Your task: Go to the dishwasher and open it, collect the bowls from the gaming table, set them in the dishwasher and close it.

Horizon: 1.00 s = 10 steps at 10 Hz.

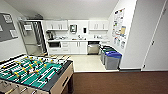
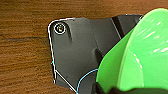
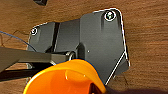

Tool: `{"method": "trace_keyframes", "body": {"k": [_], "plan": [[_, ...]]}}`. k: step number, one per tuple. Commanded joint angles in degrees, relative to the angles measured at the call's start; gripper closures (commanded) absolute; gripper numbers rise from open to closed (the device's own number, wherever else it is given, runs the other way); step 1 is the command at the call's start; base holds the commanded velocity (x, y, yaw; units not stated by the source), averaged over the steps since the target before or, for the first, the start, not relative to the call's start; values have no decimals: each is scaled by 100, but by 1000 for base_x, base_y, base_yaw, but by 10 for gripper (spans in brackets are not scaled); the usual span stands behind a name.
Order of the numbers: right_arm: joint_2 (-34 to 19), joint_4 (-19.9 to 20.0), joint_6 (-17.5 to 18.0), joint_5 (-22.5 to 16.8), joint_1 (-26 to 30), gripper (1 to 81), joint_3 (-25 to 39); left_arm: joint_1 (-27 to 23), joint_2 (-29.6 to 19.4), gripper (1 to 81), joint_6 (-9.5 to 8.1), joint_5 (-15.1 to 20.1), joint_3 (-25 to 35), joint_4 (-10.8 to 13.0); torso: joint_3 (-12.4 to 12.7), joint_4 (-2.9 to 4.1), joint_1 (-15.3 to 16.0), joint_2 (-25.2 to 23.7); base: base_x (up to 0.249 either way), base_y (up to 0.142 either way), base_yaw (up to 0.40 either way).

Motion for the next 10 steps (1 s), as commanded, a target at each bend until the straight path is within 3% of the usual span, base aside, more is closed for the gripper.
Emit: {"method": "trace_keyframes", "body": {"k": [1, 8, 10], "plan": [[-131, -82, -11, -258, 189, 811, 12, -236, -80, 811, 28, 239, 21, 75, 0, 0, 0, 0, 183, 0, 0], [-123, -82, -11, -258, 180, 811, -5, -236, -71, 811, 28, 239, 21, 75, 0, 0, 0, 0, 183, 0, 0], [-114, -82, -11, -258, 172, 811, -14, -236, -62, 811, 28, 239, 21, 75, 0, 0, 0, 0, 183, -61, 0]]}}
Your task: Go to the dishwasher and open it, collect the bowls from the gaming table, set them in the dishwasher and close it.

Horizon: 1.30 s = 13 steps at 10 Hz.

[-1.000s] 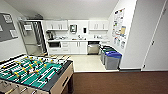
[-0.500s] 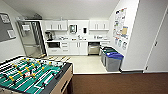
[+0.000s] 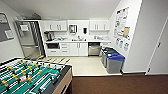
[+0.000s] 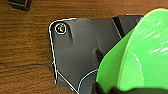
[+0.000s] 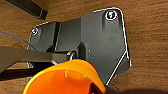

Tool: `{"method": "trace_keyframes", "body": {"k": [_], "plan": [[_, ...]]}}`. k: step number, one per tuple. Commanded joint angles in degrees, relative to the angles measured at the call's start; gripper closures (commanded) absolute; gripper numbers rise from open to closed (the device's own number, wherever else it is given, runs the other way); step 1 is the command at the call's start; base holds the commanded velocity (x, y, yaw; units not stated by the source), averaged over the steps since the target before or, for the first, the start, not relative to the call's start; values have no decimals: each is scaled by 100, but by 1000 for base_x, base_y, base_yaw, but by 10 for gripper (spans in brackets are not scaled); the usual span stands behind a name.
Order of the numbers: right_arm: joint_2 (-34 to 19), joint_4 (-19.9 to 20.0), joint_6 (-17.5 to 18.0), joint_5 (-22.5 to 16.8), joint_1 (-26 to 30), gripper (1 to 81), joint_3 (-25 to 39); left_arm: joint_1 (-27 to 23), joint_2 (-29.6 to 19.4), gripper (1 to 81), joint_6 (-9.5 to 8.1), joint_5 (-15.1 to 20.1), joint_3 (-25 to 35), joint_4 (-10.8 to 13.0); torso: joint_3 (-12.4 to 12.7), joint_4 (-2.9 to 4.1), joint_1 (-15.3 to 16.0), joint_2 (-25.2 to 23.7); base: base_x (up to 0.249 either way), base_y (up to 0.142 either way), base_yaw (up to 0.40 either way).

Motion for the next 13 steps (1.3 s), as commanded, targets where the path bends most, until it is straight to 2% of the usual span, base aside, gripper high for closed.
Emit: {"method": "trace_keyframes", "body": {"k": [1, 11, 13], "plan": [[-150, -73, -11, -253, 177, 811, -9, -236, -49, 811, 28, 239, 25, 75, 0, 0, 0, 0, 183, -65, 0], [-140, -73, -11, -253, 186, 811, -27, -236, -57, 811, 28, 239, 25, 75, -2, 0, -2, 0, 183, -74, 0], [-132, -73, -11, -253, 186, 811, -27, -236, -66, 811, 28, 239, 25, 75, 0, 0, -2, 0, 183, 0, 0]]}}
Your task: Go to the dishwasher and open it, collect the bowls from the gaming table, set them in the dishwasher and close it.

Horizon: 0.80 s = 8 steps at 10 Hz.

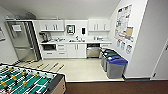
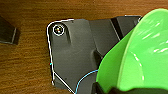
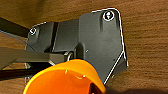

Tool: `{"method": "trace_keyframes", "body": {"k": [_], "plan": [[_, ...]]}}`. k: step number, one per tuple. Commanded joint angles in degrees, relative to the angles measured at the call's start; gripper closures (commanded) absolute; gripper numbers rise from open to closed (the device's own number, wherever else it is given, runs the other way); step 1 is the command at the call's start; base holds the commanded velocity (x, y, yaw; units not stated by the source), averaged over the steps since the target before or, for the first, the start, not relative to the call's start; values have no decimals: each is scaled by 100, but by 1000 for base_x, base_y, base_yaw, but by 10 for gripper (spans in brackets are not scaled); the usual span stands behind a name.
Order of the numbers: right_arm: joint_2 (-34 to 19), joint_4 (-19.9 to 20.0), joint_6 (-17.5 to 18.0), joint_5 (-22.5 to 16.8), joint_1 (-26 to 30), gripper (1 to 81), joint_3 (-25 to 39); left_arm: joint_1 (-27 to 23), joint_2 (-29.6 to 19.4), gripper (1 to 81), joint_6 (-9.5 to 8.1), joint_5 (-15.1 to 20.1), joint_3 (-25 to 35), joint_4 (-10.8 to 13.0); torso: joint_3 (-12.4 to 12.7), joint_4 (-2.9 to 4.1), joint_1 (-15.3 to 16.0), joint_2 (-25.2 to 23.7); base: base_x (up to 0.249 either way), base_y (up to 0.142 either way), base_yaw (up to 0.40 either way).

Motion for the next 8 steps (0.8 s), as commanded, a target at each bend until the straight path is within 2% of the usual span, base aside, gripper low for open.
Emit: {"method": "trace_keyframes", "body": {"k": [1, 3, 8], "plan": [[-116, -73, -11, -255, 185, 811, 29, -223, -99, 811, 28, 241, 15, 73, 0, 0, 0, 0, 184, 0, 0], [-107, -82, -11, -255, 194, 811, 20, -223, -99, 811, 28, 241, 15, 64, 0, 0, -5, 0, 191, -41, 0], [-107, -73, -11, -255, 176, 811, 20, -223, -99, 811, 28, 241, 15, 73, 0, 0, 0, 0, 191, -130, 0]]}}
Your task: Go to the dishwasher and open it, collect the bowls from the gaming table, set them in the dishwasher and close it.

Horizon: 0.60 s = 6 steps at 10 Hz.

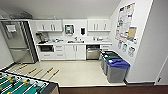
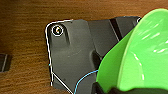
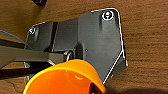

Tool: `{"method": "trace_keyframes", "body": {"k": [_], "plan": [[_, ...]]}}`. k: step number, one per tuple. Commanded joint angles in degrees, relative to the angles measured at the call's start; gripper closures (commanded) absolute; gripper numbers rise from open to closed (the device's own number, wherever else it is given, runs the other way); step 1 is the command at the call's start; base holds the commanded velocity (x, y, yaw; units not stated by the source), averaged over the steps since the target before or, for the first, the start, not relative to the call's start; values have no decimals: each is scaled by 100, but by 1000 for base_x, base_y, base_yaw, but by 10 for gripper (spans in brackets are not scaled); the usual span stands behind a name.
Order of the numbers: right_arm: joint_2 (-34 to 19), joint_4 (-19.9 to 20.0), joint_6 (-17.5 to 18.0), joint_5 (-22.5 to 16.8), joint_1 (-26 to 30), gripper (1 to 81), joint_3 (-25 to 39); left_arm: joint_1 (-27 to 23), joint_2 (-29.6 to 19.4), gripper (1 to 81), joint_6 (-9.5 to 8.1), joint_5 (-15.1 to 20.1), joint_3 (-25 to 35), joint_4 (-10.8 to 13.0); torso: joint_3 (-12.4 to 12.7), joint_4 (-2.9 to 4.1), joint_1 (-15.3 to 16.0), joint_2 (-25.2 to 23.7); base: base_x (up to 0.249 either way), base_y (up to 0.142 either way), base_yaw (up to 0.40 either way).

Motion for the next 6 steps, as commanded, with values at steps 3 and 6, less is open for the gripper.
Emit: {"method": "trace_keyframes", "body": {"k": [3, 6], "plan": [[-112, -73, -11, -255, 188, 811, 23, -220, -93, 811, 28, 241, 2, 73, 0, 0, 0, 0, 190, -106, 0], [-112, -82, -11, -255, 188, 811, 14, -220, -93, 811, 28, 241, 2, 73, 0, 0, 0, 0, 184, 0, 0]]}}
